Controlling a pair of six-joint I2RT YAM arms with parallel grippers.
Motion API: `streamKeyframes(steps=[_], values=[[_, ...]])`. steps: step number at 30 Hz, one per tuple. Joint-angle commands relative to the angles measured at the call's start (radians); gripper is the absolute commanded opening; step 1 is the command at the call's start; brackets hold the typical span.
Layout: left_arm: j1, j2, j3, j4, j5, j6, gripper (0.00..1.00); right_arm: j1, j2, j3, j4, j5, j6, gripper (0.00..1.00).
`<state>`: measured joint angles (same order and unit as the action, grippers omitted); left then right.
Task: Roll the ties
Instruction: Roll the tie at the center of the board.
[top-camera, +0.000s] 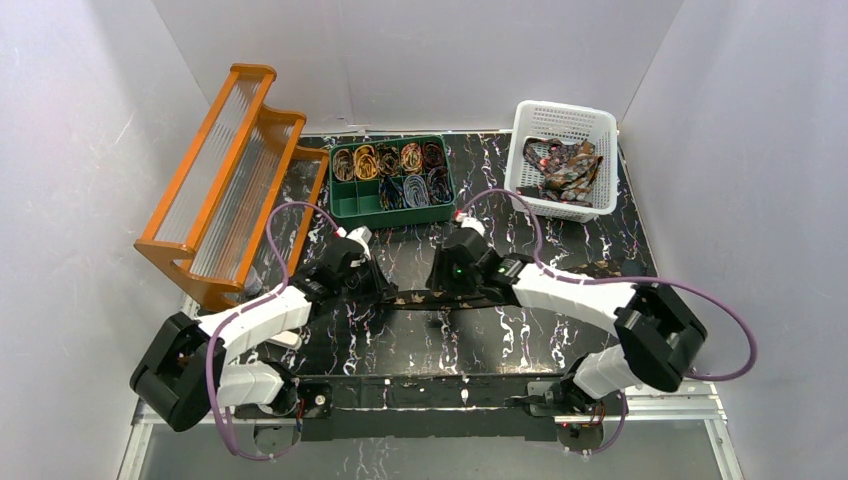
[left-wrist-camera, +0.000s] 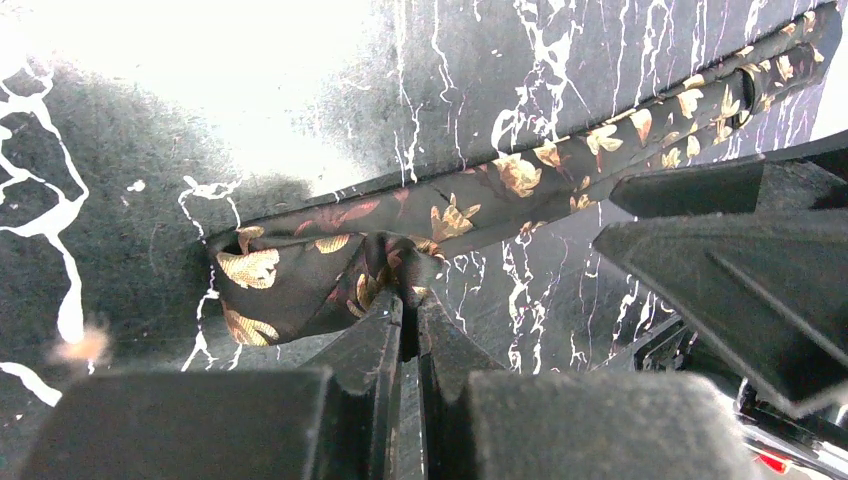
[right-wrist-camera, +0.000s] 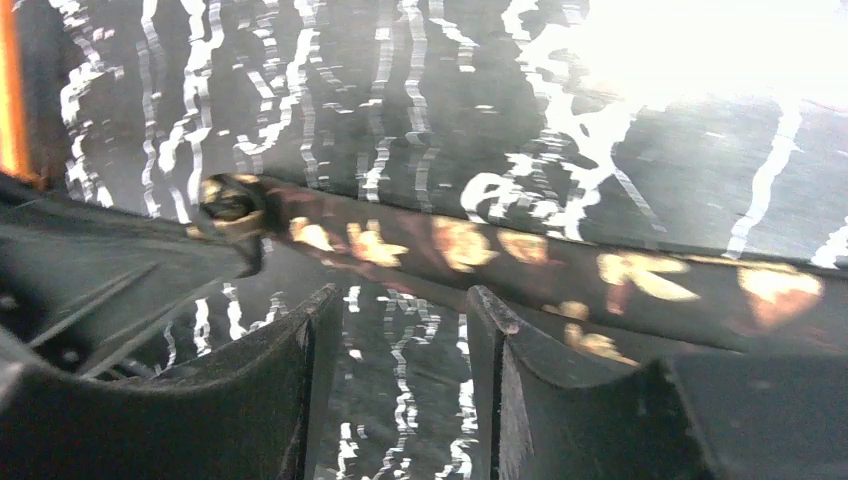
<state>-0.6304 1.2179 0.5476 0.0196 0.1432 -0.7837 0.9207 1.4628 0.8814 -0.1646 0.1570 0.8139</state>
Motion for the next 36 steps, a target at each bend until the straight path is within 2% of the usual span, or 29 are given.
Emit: streamKeyframes(steps=[1, 9, 14, 15, 16, 18, 22, 26, 32, 36], values=[[-0.020, 0.022, 0.029, 0.020, -0.040, -0.018, 0.00, -0.058, -0.093, -0.101, 0.071, 0.055, 0.042, 0.58], [-0.041, 0.092, 0.044, 0.026, -0.032, -0.014, 0.00, -0.079, -0.072, -0.057, 0.021, 0.011, 0.012, 0.61], [-0.054, 0.131, 0.048, 0.035, -0.033, -0.020, 0.05, -0.080, -0.059, -0.034, 0.017, -0.022, -0.006, 0.74], [-0.058, 0.128, 0.048, 0.037, -0.043, -0.030, 0.08, -0.081, -0.059, -0.032, 0.024, -0.034, -0.011, 0.76], [-0.064, 0.113, 0.042, 0.048, -0.058, -0.051, 0.15, -0.083, -0.059, -0.031, 0.033, -0.052, -0.017, 0.78], [-0.068, 0.077, 0.035, 0.058, -0.077, -0.065, 0.34, -0.084, -0.055, -0.027, 0.050, -0.089, -0.031, 0.80], [-0.068, 0.029, 0.112, -0.083, -0.091, -0.036, 0.49, -0.087, -0.034, -0.001, 0.039, -0.132, -0.034, 0.80], [-0.067, -0.054, 0.146, -0.149, -0.123, -0.040, 0.66, -0.091, -0.006, 0.019, 0.051, -0.199, -0.028, 0.80], [-0.061, -0.137, 0.180, -0.388, -0.346, -0.041, 0.76, -0.091, 0.060, 0.030, 0.154, -0.374, 0.011, 0.74], [-0.029, -0.167, 0.134, -0.425, -0.336, -0.046, 0.81, -0.090, 0.136, 0.037, 0.251, -0.492, 0.052, 0.65]])
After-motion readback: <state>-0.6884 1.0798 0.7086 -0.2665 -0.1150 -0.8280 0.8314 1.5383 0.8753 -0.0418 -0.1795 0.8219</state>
